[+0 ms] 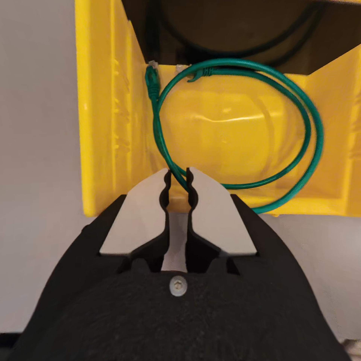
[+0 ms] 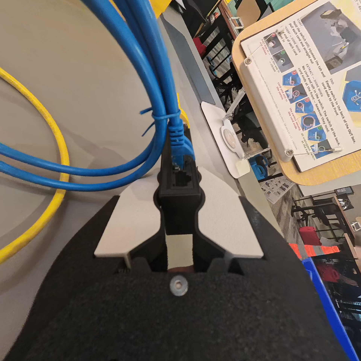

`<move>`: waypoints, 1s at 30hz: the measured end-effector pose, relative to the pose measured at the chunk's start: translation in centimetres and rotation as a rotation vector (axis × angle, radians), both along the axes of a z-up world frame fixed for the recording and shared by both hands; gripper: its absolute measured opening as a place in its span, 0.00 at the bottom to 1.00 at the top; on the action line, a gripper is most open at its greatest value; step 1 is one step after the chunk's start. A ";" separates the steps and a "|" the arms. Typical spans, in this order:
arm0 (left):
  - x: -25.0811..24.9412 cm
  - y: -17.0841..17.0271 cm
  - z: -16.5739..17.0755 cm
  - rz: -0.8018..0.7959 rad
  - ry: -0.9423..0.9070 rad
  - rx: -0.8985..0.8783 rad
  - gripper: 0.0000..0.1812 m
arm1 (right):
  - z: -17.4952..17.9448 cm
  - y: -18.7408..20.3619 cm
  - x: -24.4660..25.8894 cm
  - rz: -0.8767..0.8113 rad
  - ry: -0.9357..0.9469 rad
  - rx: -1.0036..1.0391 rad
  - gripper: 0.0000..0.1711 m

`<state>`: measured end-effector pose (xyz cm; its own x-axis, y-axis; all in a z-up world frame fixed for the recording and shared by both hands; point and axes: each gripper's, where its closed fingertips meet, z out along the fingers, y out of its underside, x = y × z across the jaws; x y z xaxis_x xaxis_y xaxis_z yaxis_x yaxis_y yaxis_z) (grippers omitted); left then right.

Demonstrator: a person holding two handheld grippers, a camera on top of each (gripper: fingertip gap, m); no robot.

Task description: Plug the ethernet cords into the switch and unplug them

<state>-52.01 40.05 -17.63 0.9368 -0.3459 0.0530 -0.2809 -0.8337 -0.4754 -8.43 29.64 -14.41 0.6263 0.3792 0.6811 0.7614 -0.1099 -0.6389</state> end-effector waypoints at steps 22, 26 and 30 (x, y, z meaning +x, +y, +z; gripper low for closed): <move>1.1 -10.8 34.4 -0.243 -0.003 1.005 0.03 | 0.9 -0.2 0.3 -0.006 0.053 0.023 0.17; 0.6 -16.4 42.9 -0.235 -0.017 1.266 0.03 | 1.1 -0.2 0.4 -0.008 0.064 0.026 0.17; 0.8 -18.9 47.3 -0.272 0.001 1.336 0.03 | 1.2 -0.2 0.4 -0.009 0.082 0.024 0.17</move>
<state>-51.25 21.16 29.68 0.8310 -0.3047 -0.4654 -0.3622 0.3386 -0.8684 -7.99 29.42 -13.17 0.6835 0.3575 0.6364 0.7056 -0.1003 -0.7015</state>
